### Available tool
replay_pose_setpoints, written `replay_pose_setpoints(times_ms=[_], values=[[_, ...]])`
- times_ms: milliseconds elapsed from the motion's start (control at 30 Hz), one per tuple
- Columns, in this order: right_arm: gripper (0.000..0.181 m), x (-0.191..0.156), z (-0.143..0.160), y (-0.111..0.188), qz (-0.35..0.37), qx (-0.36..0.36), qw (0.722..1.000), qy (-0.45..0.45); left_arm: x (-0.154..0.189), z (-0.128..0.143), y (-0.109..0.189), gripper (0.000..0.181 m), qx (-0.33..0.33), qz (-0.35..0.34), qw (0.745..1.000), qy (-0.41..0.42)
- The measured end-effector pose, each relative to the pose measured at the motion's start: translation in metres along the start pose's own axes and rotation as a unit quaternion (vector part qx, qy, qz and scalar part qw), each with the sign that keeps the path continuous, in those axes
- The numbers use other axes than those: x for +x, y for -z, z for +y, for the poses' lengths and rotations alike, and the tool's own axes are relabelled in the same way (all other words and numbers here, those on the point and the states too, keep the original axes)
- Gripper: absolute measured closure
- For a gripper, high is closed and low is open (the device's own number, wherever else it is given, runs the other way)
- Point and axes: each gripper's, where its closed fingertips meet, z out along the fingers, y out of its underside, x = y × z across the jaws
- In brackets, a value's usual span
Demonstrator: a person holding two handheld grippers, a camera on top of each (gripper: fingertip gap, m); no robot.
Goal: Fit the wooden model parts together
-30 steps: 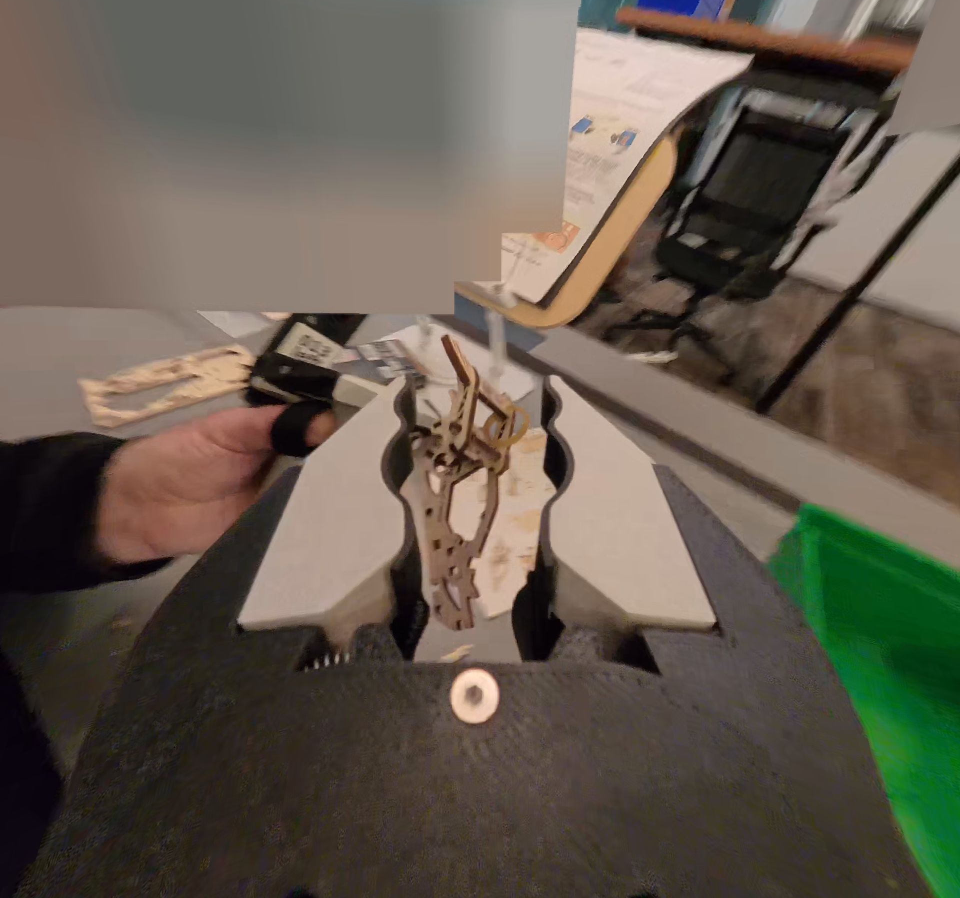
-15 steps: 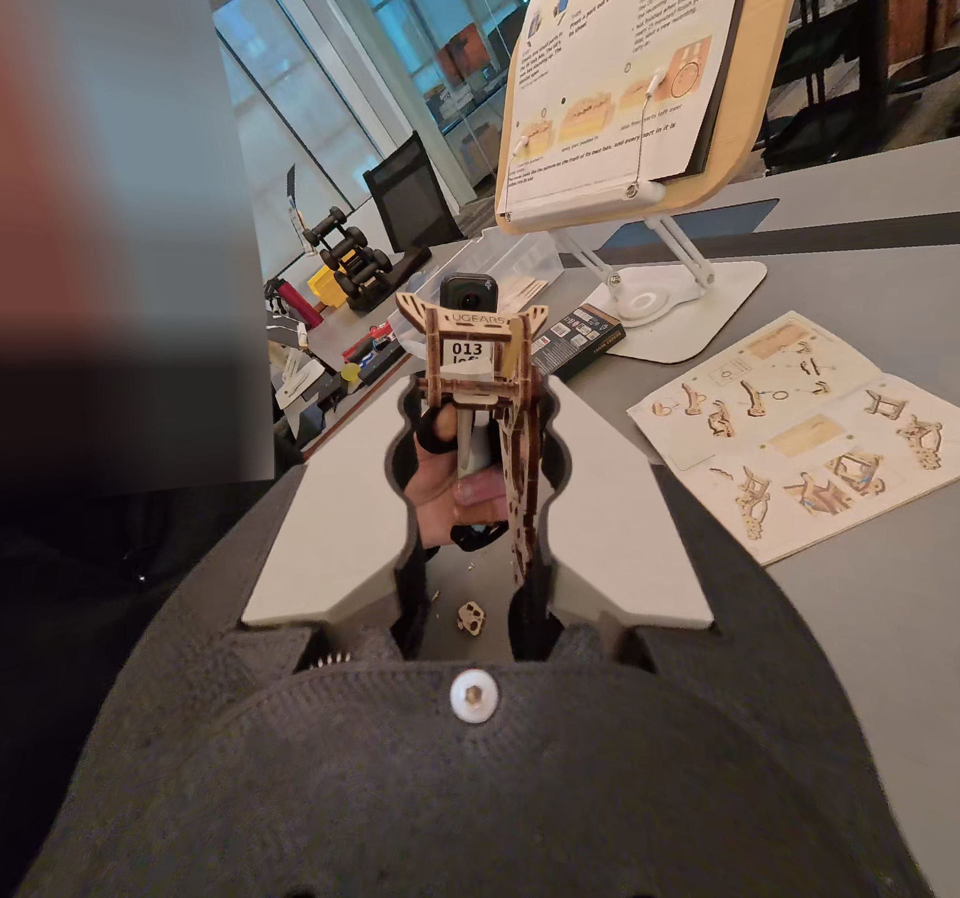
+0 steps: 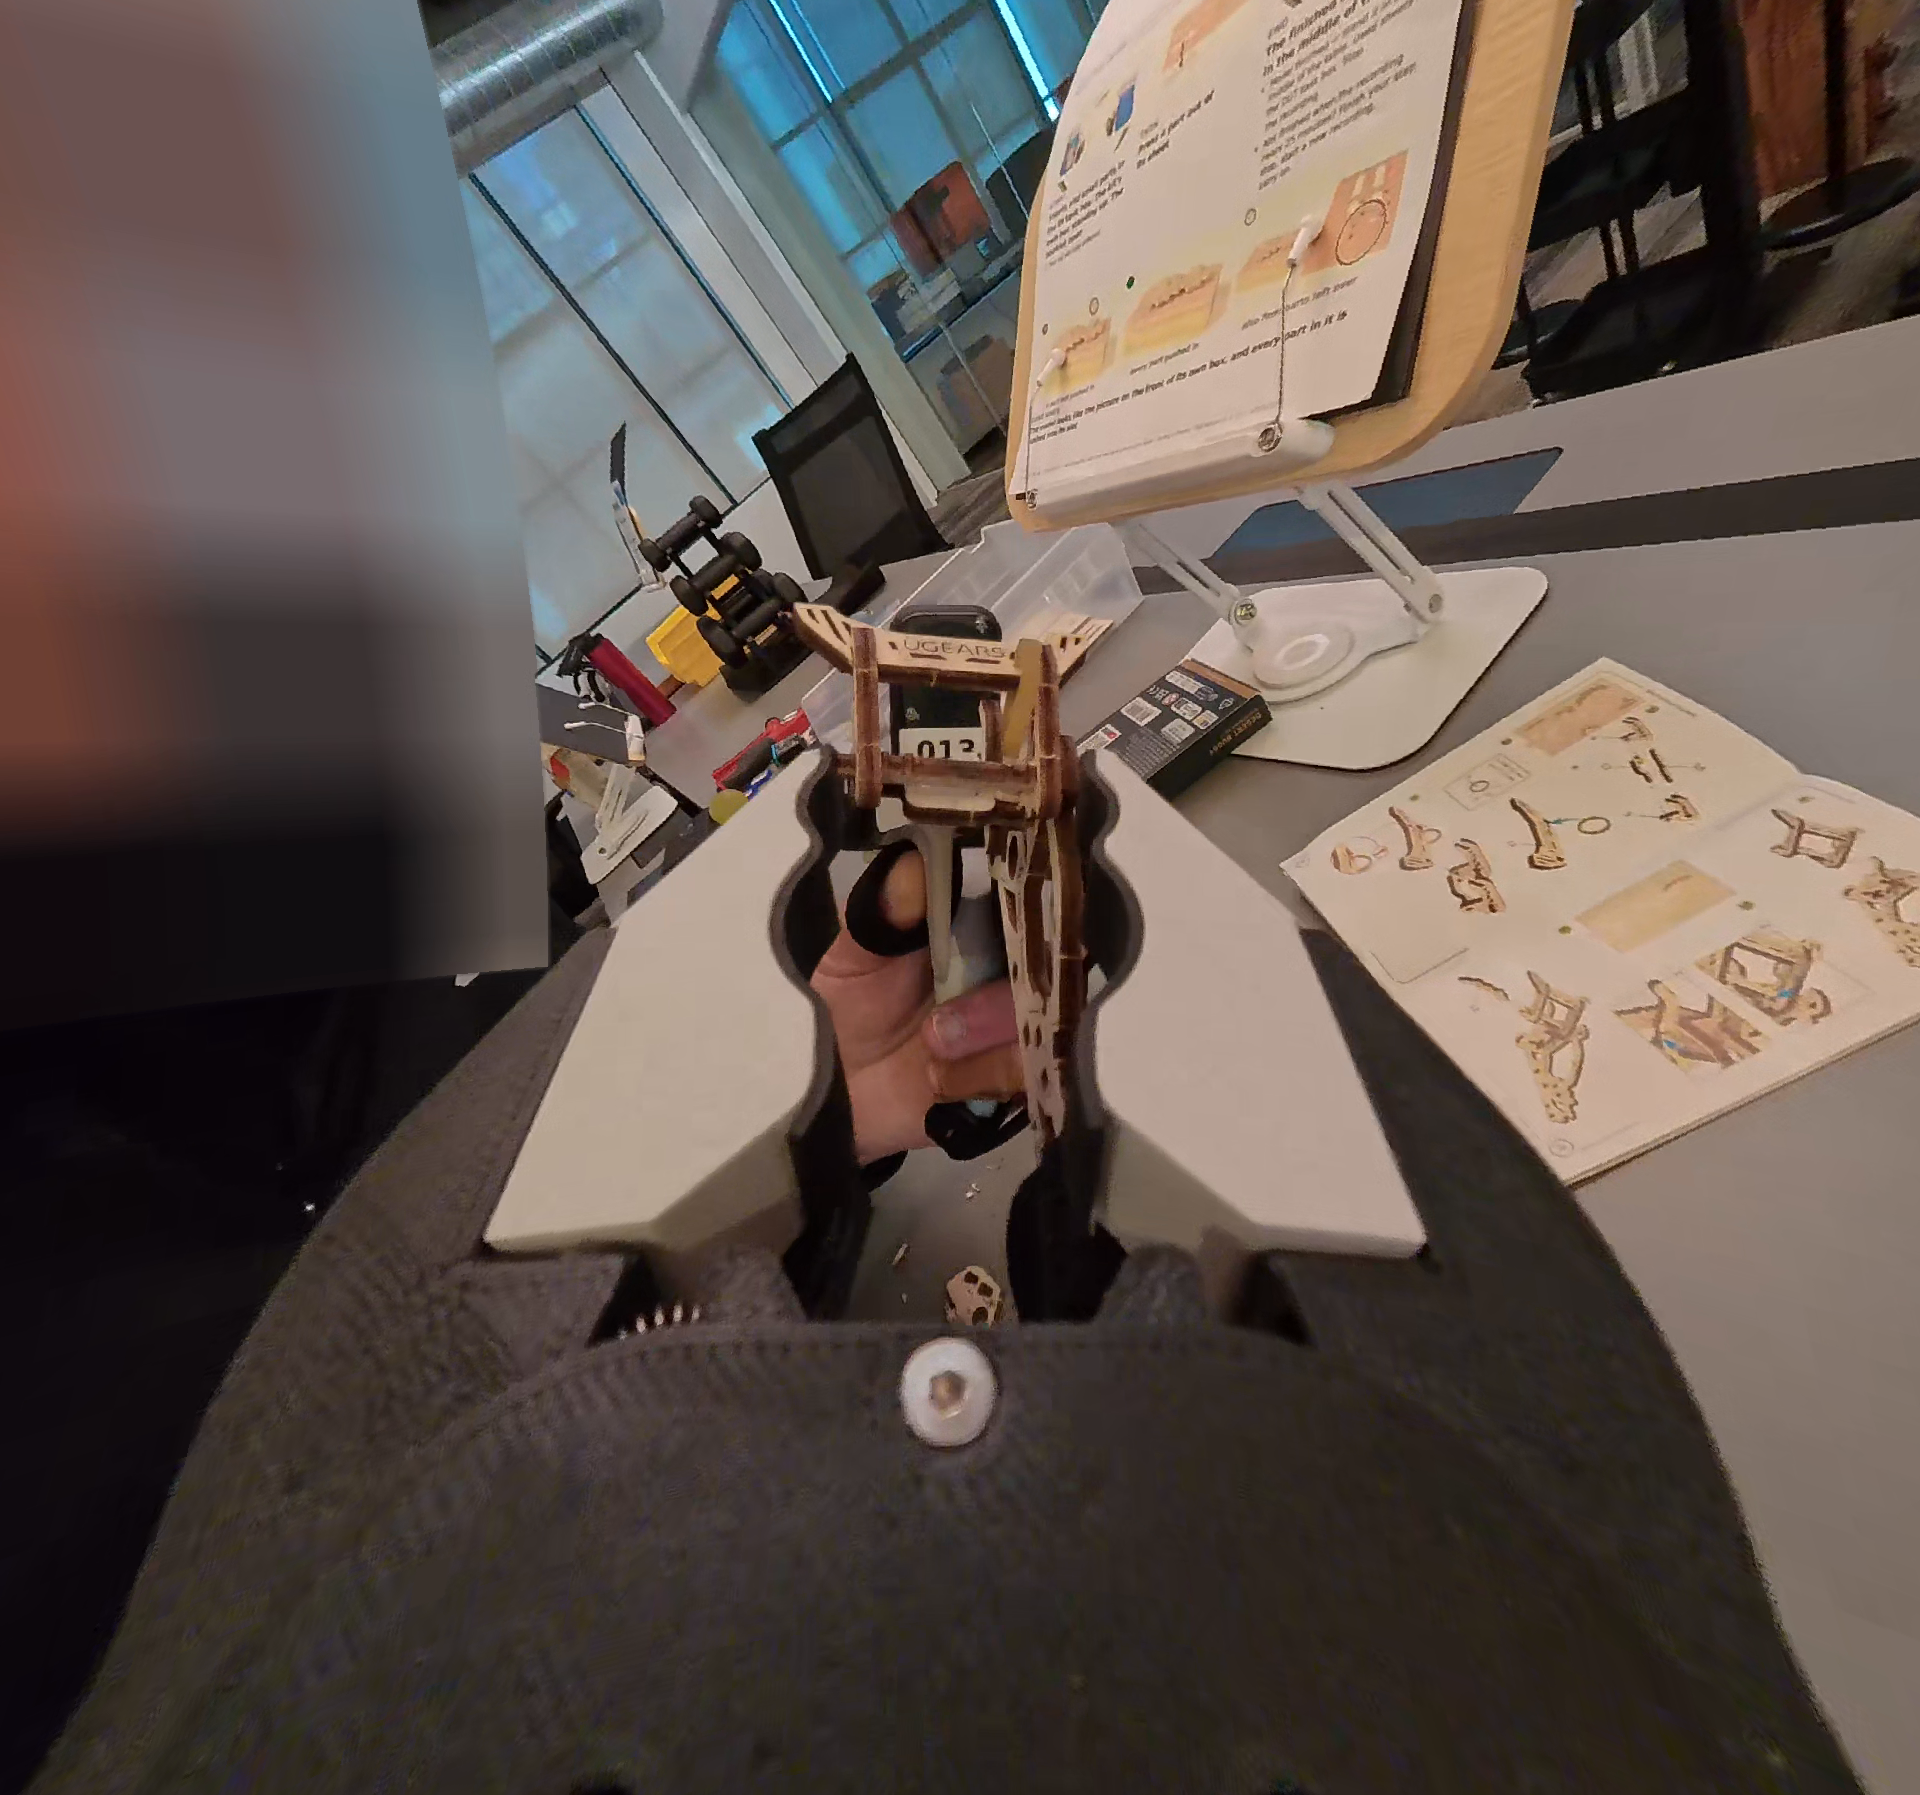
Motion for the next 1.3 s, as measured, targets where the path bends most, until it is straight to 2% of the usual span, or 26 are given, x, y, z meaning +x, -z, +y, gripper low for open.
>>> replay_pose_setpoints(times_ms=[333,433,533,600,800,867,933,1033,1100,1200,1300], values=[[0.14,-0.001,-0.008,0.0,-0.001,0.066,0.997,-0.033,0.004,0.001,-0.002,0.179,0.011,0.009,1.0,-0.006],[0.14,0.0,-0.007,-0.001,-0.004,0.067,0.997,-0.032,0.003,-0.001,0.0,0.18,0.016,0.013,1.0,0.005],[0.139,-0.003,-0.005,-0.002,0.0,0.047,0.999,-0.012,0.002,-0.001,0.001,0.18,0.02,0.018,0.999,0.017],[0.124,-0.001,-0.004,-0.001,0.018,0.026,1.0,0.002,0.002,-0.001,0.001,0.18,0.023,0.02,0.999,0.025],[0.127,0.0,0.002,0.008,0.073,-0.051,0.993,0.078,-0.001,-0.001,0.001,0.18,0.019,0.008,1.0,0.021],[0.132,-0.001,0.002,0.012,0.113,-0.092,0.979,0.139,-0.001,0.0,0.001,0.18,0.014,0.0,1.0,0.013],[0.138,0.0,0.003,0.015,0.168,-0.143,0.949,0.224,-0.003,0.0,0.001,0.18,0.011,-0.009,1.0,0.011],[0.151,0.001,0.01,0.017,0.237,-0.235,0.875,0.352,-0.003,0.001,0.001,0.18,0.01,-0.013,1.0,0.009],[0.158,0.005,0.012,0.017,0.272,-0.27,0.829,0.407,-0.004,0.002,0.0,0.18,0.007,-0.016,1.0,0.007],[0.168,0.007,0.008,0.015,0.297,-0.275,0.8,0.443,-0.003,0.001,0.0,0.18,0.007,-0.019,1.0,0.006],[0.173,0.01,0.008,0.015,0.306,-0.275,0.791,0.454,-0.002,0.001,0.001,0.18,0.005,-0.023,1.0,-0.002]])
